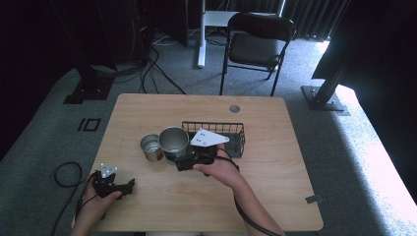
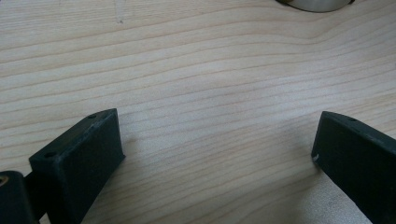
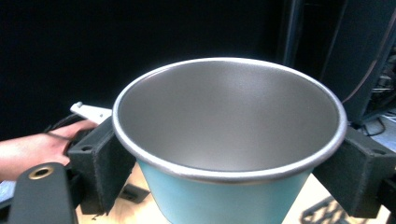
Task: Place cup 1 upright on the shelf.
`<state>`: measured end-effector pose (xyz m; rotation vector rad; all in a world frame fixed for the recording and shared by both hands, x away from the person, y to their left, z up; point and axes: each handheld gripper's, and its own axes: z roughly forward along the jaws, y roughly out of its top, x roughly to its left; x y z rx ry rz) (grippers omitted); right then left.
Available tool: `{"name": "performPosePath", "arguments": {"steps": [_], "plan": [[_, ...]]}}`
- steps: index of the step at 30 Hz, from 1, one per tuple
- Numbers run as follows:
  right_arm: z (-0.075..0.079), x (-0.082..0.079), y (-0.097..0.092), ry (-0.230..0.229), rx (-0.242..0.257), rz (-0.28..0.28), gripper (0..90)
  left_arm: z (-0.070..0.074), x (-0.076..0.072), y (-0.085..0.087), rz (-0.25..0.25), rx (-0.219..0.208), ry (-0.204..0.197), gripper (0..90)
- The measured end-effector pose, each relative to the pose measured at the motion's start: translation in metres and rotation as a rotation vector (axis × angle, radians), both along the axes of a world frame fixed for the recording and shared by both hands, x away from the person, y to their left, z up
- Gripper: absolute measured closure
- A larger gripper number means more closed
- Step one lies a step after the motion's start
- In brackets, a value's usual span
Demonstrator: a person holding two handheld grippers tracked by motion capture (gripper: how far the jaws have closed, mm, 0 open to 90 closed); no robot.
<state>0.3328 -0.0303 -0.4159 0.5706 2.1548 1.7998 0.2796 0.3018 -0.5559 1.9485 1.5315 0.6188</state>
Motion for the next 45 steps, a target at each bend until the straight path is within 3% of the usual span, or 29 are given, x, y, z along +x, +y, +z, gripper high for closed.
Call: {"name": "performPosePath", "arguments": {"steps": [15,22,28,37,45], "plan": [[0.012,0.021,-0.033,-0.041,-0.003,-0.321,12.9,0.0,0.0,0.0,0.0,0.0,0.001,2.4],[0.011,0.032,-0.045,-0.057,-0.031,-0.419,12.9,0.0,0.0,0.0,0.0,-0.001,0.0,2.4],[0.006,0.041,-0.054,-0.041,-0.033,-0.496,12.9,0.0,0.0,0.0,0.0,0.0,0.0,2.4],[-0.005,0.053,-0.068,-0.032,-0.048,-0.656,12.9,0.0,0.0,0.0,0.001,-0.001,-0.001,2.4],[-0.022,0.061,-0.079,-0.014,-0.063,-0.735,12.9,0.0,0.0,0.0,0.001,0.0,0.0,2.4]]}}
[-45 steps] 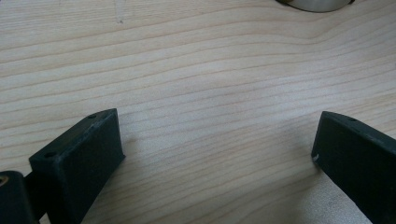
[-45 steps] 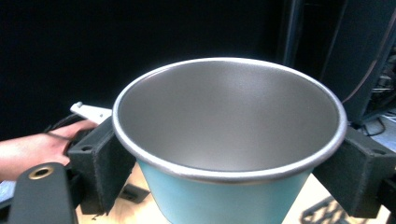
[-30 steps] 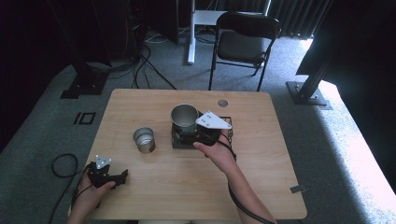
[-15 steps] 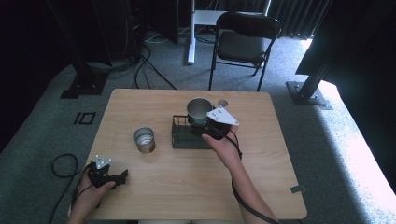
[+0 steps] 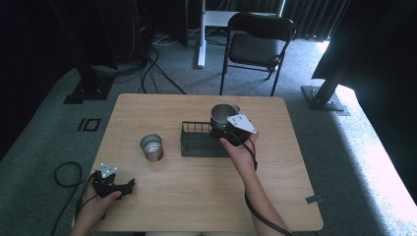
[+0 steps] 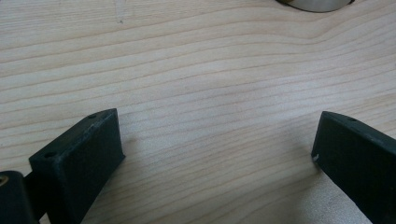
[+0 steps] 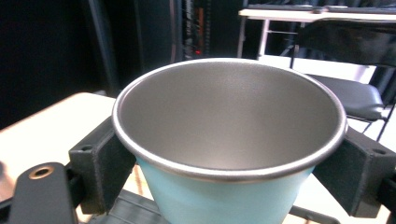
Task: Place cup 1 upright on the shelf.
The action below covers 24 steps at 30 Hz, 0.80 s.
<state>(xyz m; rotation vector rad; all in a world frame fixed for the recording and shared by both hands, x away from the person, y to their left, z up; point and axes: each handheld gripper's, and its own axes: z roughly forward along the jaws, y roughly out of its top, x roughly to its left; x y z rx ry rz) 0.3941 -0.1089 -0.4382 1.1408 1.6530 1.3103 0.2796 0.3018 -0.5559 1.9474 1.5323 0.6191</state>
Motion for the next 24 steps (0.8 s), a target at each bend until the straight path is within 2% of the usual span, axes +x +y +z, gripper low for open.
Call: {"name": "performPosePath", "arguments": {"steps": [5,8,14,24], "plan": [[-0.011,0.003,-0.006,0.018,0.0,-0.049,12.9,0.0,0.0,0.0,-0.001,0.0,0.0,2.4],[-0.016,0.004,-0.009,0.022,0.001,-0.058,12.9,0.0,0.0,0.0,-0.001,0.0,0.001,2.4],[-0.03,0.006,-0.01,0.054,0.016,-0.065,12.9,0.0,0.0,0.0,-0.001,0.0,0.001,2.4],[-0.041,0.007,-0.011,0.064,0.03,-0.064,12.9,0.0,0.0,0.0,0.0,-0.001,0.0,2.4]]}}
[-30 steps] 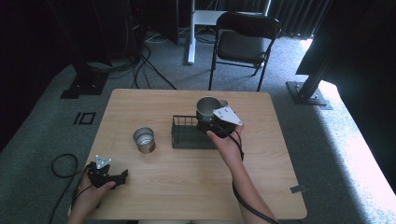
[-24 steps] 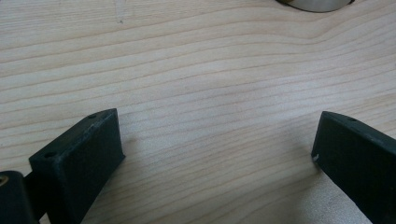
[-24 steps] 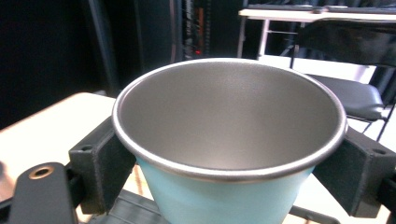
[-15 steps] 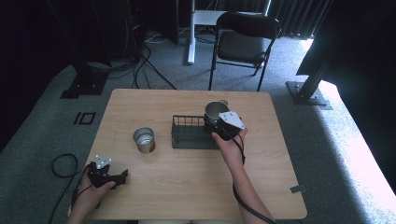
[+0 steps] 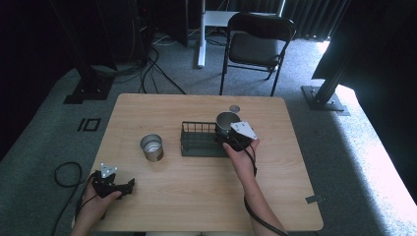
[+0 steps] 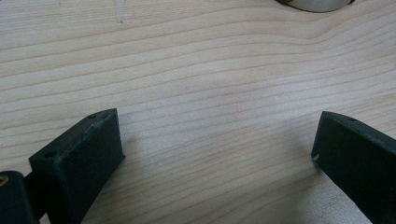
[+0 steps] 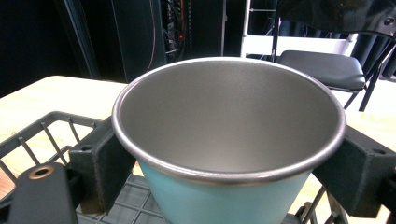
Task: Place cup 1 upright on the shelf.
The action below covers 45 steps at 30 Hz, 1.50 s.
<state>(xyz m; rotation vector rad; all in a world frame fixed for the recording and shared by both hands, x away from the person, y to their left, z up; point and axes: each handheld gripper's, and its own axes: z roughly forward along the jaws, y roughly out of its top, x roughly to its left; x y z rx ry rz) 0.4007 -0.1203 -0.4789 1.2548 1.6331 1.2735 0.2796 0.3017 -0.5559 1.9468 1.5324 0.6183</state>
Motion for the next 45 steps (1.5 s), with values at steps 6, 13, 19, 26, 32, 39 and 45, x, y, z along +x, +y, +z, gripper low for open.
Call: {"name": "performPosePath", "arguments": {"steps": [6,13,19,26,32,39,45], "plan": [[-0.005,-0.002,-0.001,-0.005,0.0,-0.006,12.9,0.0,0.0,0.0,0.0,0.0,0.0,2.4],[-0.005,-0.001,-0.001,-0.001,0.003,-0.004,12.8,0.0,0.0,0.0,0.0,0.0,0.0,2.4],[-0.002,0.001,-0.004,0.024,0.007,0.014,12.5,0.0,0.0,0.0,0.0,0.0,0.0,2.4],[-0.001,-0.002,-0.007,0.022,-0.03,0.085,12.0,0.0,0.0,0.0,0.0,0.0,0.0,2.4],[0.0,-0.007,-0.009,0.033,-0.016,0.093,11.4,0.0,0.0,0.0,0.0,0.0,0.0,2.4],[-0.002,-0.016,-0.012,0.024,-0.019,0.101,11.4,0.0,0.0,0.0,0.0,0.0,0.0,2.4],[-0.001,-0.022,-0.015,0.016,-0.027,0.111,11.5,0.0,0.0,0.0,0.0,0.0,0.0,2.4]]}}
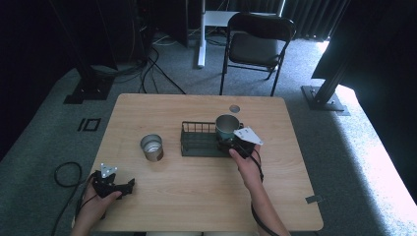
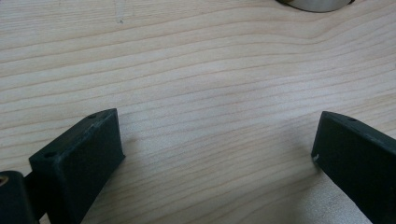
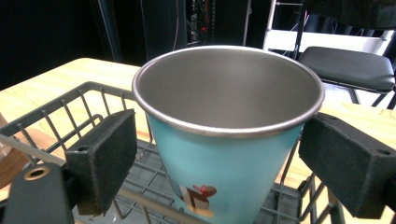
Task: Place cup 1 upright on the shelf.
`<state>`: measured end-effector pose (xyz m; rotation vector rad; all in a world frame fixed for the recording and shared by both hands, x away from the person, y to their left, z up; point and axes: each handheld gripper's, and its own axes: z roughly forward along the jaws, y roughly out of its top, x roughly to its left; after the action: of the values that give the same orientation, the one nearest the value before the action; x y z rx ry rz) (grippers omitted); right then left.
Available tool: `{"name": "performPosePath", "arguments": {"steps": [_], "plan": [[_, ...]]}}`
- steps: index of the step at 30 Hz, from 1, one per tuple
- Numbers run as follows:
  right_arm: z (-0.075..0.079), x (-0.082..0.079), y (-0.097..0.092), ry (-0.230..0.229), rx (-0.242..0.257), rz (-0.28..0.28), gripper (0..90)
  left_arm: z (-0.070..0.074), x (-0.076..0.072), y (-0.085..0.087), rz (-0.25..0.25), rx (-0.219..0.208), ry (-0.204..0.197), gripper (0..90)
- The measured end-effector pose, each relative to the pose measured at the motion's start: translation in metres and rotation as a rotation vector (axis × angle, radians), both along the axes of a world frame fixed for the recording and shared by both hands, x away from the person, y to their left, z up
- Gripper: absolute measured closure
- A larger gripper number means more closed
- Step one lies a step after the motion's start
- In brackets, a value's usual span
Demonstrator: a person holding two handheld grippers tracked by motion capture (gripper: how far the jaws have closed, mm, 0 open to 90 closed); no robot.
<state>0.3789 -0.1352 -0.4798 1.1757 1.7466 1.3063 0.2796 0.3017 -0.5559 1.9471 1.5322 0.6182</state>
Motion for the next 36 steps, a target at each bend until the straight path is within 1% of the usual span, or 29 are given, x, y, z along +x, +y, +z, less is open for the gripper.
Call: {"name": "performPosePath", "arguments": {"steps": [2,4,9,10,11,14,15,20,24,25,27,28,29,32,33,36], "plan": [[0.002,-0.004,-0.004,-0.005,-0.016,0.026,11.5,0.0,0.0,0.0,0.0,0.0,0.0,2.4],[0.002,-0.005,-0.005,-0.008,-0.021,0.034,11.5,0.0,0.0,0.0,0.0,0.0,0.0,2.4],[0.004,-0.011,-0.013,0.005,-0.001,0.05,11.5,0.0,0.0,0.0,0.0,0.001,0.0,2.4],[0.004,-0.011,-0.013,0.005,-0.001,0.05,11.5,0.0,0.0,0.0,0.0,0.001,0.0,2.4],[0.005,-0.014,-0.016,0.021,-0.013,0.057,11.5,0.0,0.0,0.0,0.0,0.0,0.0,2.4],[0.006,-0.016,-0.018,0.022,-0.014,0.072,11.5,0.0,0.0,0.0,0.0,0.001,0.0,2.4],[0.007,-0.019,-0.022,0.031,-0.002,0.086,11.5,0.0,0.0,0.0,0.0,0.0,0.0,2.4],[0.008,-0.023,-0.027,0.032,0.0,0.093,11.5,0.0,0.0,0.0,-0.001,0.002,0.001,2.4],[0.007,-0.026,-0.032,0.039,0.004,0.106,11.5,0.0,0.0,0.0,-0.001,0.002,0.001,2.4],[0.006,-0.028,-0.034,0.045,0.012,0.122,11.5,0.0,0.0,0.0,-0.001,0.002,0.001,2.4],[0.005,-0.03,-0.037,0.044,-0.003,0.135,11.5,0.0,0.0,0.0,-0.001,0.002,0.001,2.4],[0.005,-0.03,-0.037,0.044,-0.003,0.135,11.5,0.0,0.0,0.0,-0.001,0.002,0.001,2.4],[0.003,-0.032,-0.04,0.049,-0.006,0.152,11.5,0.0,0.0,0.0,-0.001,0.002,0.001,2.4],[0.0,-0.033,-0.044,0.056,-0.001,0.158,11.5,0.0,0.0,0.0,-0.001,0.002,0.001,2.4],[-0.002,-0.035,-0.048,0.066,0.003,0.163,11.5,0.0,0.0,0.0,-0.001,0.002,0.001,2.4],[-0.003,-0.037,-0.051,0.065,0.0,0.168,11.5,0.0,0.0,0.0,-0.001,0.002,0.001,2.4]]}}
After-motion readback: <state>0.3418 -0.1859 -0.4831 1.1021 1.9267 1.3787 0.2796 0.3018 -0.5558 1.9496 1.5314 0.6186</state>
